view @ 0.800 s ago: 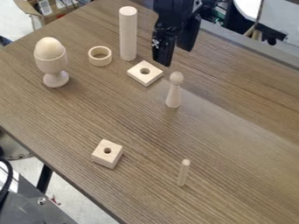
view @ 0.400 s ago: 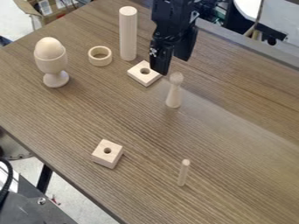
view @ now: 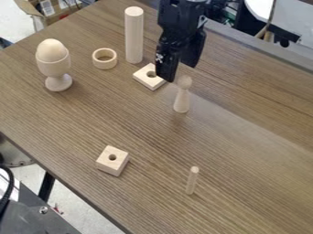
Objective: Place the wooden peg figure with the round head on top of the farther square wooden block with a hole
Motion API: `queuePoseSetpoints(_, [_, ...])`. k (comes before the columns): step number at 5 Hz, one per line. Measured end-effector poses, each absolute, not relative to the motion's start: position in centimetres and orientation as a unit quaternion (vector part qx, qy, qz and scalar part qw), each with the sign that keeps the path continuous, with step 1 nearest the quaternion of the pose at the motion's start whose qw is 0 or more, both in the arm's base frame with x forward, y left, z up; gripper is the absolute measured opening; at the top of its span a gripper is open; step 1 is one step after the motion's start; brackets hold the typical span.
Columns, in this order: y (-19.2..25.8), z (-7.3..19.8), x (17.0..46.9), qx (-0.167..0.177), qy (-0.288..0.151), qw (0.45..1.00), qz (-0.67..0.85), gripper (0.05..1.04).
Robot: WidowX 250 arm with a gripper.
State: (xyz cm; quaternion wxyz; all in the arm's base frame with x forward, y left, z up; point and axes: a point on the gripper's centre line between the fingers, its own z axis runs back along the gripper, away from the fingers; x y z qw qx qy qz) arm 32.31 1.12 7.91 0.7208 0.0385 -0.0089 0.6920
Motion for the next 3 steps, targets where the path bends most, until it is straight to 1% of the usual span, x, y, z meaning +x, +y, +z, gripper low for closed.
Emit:
queuePoseSetpoints(2, [0.55,7.27,32.17,0.019,-0.012,0.723,0.690,0.999])
queuePoseSetpoints(3, [0.19,7.27,32.19,0.016,-0.010,0.725,0.688,0.999])
